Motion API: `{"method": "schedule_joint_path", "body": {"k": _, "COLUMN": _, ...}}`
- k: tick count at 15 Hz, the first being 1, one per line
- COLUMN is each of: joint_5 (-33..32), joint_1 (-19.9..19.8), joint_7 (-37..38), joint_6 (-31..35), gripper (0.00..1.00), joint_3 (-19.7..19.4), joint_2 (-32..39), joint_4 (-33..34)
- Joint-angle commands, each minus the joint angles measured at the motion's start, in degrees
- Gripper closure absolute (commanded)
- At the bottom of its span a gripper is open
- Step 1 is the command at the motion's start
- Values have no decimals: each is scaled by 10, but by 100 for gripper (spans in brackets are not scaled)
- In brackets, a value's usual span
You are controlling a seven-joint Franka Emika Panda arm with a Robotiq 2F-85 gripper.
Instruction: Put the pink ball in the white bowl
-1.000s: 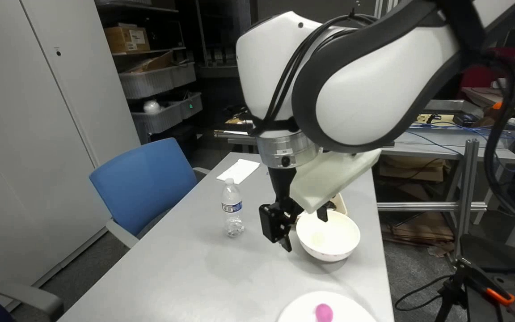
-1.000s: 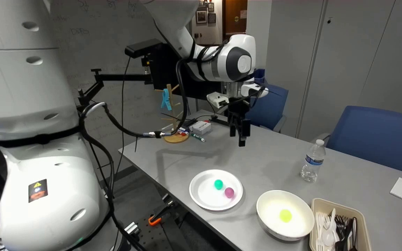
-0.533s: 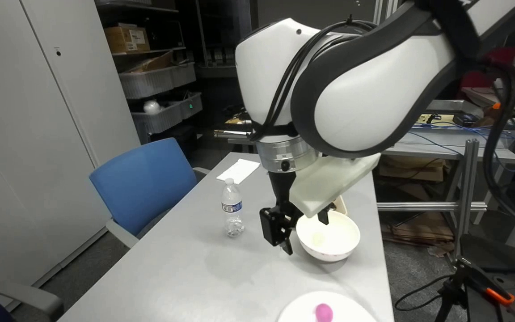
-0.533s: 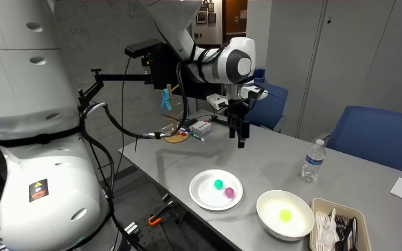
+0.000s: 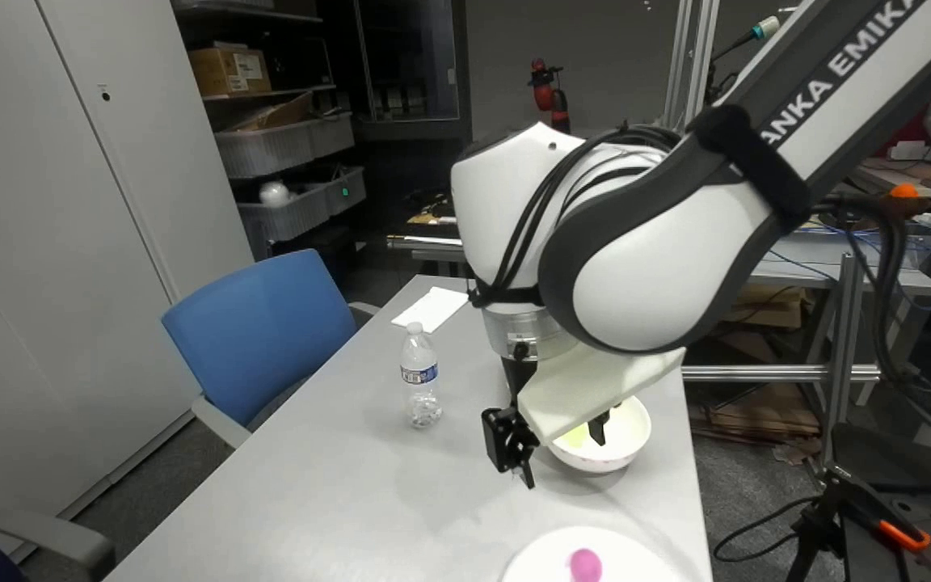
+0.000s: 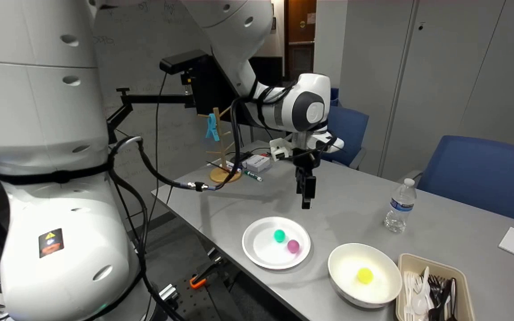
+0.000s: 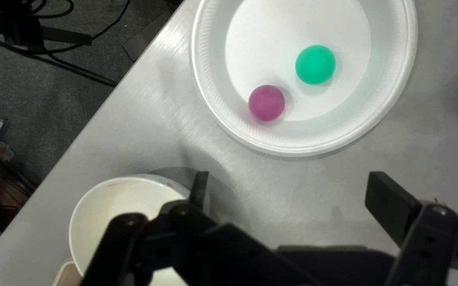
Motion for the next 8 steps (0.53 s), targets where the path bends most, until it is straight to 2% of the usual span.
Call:
{"method": "schedule_joint_path", "body": {"k": 1, "joint_5": 13, "joint_1": 17, "joint_7": 47, "joint_6": 71, "gripper": 0, "joint_3": -28, "joint_2": 40, "joint_4": -18}}
{"method": "schedule_joint_path", "body": {"k": 5, "joint_5": 22, "joint_1": 26, "joint_7": 67, "joint_6": 134, "gripper": 0, "joint_3": -46, "joint_2": 89, "joint_4": -27}}
{"method": "schedule_joint_path", "body": {"k": 7, "joint_5": 27, "joint_1": 34, "joint_7": 68, "joint_6": 143, "gripper": 0, "joint_3": -52, "joint_2": 104, "joint_4": -26}}
{"method": "schedule_joint_path", "body": {"k": 8, "joint_5": 27, "joint_1": 31, "joint_7": 48, "joint_6": 126, "gripper": 0, "joint_3": -54, "joint_2": 93, "joint_4": -26}}
